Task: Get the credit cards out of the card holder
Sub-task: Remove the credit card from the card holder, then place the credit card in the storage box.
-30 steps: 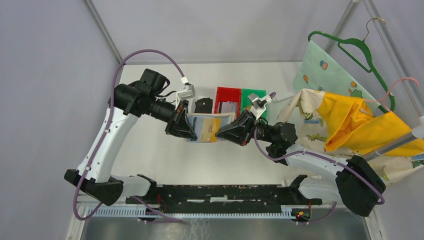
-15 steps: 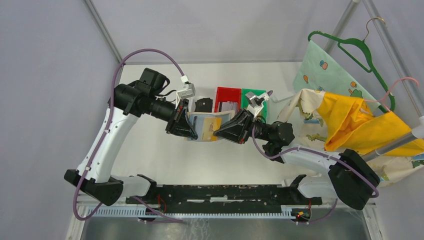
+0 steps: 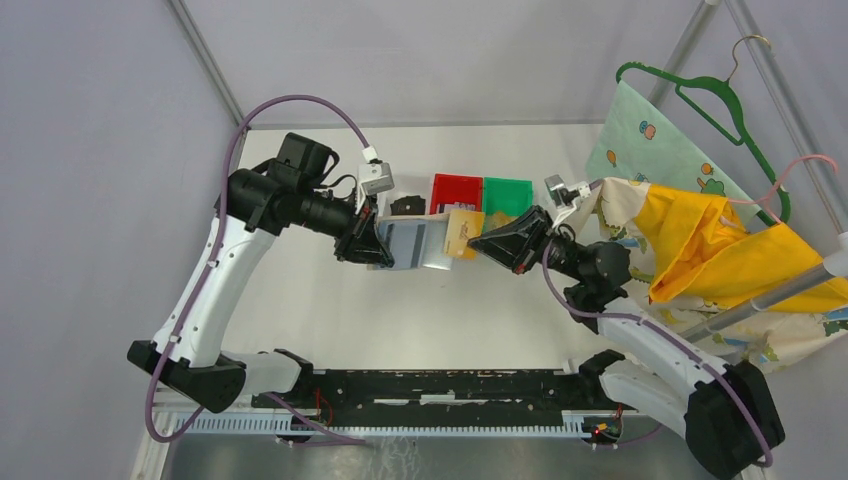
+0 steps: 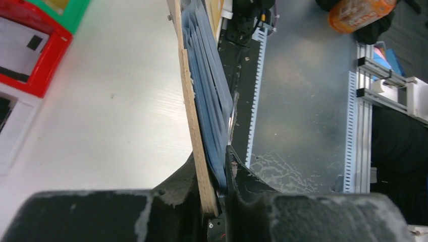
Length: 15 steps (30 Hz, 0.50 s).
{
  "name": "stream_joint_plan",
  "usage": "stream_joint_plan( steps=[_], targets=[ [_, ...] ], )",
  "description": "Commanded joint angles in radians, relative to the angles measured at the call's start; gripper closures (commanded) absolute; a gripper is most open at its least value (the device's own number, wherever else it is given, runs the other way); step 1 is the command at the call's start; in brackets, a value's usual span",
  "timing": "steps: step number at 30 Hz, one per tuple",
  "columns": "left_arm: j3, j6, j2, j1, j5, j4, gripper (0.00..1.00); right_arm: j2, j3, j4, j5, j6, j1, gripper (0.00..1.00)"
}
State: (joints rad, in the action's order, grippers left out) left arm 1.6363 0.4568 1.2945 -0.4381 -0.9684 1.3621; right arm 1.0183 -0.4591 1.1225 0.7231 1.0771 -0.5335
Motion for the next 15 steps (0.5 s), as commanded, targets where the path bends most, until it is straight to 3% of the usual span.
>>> stream_joint_plan(
  steps=[1,7,12,15],
  targets=[
    [-0.009,-0.07,-0.033,0.002,0.097,-0.103,0.98,-0.094,0.003,-0.325,0.033,-0.161,0.125,1.0],
    [-0.022,-0.09,-0.015,0.001,0.251,-0.121,0.98,-0.08,-0.091,-0.814,-0.078,-0.437,0.287,1.0],
    [0.015,-0.096,0.01,0.002,0.264,-0.092,0.98,0.068,-0.2,-1.009,-0.299,-0.617,0.288,1.0],
    [0.044,-0.102,0.019,0.003,0.263,-0.075,0.98,0.158,-0.233,-1.015,-0.401,-0.646,0.287,1.0]
  ],
)
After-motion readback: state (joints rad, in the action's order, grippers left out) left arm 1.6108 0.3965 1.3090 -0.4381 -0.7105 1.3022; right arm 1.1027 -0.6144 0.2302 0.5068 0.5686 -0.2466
